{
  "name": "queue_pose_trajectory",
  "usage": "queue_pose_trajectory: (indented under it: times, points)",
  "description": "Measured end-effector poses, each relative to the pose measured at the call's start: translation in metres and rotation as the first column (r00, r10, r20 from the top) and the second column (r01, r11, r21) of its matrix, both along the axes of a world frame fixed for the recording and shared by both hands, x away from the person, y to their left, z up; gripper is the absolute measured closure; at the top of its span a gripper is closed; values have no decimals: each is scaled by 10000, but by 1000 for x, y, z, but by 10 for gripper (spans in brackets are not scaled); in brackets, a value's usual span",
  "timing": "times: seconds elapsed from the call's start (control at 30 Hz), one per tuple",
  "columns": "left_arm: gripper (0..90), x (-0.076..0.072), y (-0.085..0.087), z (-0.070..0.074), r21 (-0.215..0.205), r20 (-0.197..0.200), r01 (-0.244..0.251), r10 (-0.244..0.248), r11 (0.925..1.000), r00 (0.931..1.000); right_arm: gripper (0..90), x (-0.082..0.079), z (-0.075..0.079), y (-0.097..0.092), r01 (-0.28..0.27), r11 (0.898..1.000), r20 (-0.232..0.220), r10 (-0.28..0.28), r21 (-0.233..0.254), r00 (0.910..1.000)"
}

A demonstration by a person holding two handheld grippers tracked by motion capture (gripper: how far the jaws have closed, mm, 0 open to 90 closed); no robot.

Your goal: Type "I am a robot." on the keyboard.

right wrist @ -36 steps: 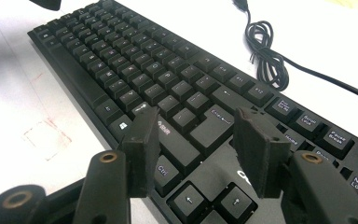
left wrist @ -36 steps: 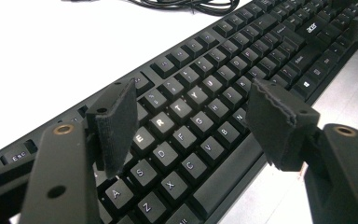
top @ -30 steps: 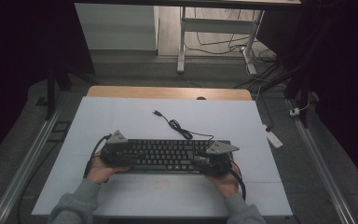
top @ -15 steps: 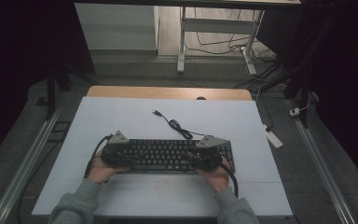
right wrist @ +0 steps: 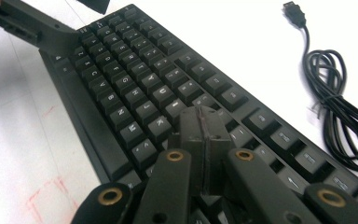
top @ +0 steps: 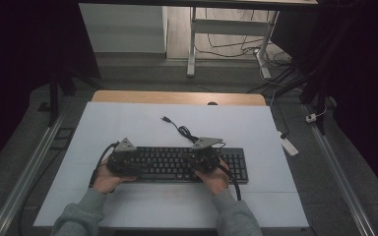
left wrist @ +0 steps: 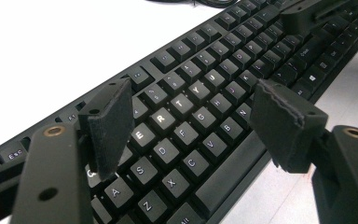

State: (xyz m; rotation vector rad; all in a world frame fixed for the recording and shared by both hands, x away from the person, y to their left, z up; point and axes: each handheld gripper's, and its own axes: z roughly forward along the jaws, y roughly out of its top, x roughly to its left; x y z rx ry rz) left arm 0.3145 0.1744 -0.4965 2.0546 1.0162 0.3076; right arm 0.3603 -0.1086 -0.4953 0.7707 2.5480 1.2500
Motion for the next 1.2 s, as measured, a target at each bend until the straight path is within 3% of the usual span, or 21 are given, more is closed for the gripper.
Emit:
queue_pose_trajectory:
  times: [0.43, 1.2]
  points:
    - [302, 0, -1, 0, 14, 12, 58, -58, 10000, 10000, 895, 7, -10, 20, 132, 9995, -288, -140, -270, 9995]
    - [301, -2, 1, 1, 34, 86, 58, -59, 10000, 9999, 896, 18, -17, 33, 380, 9953, -563, -432, -891, 9975]
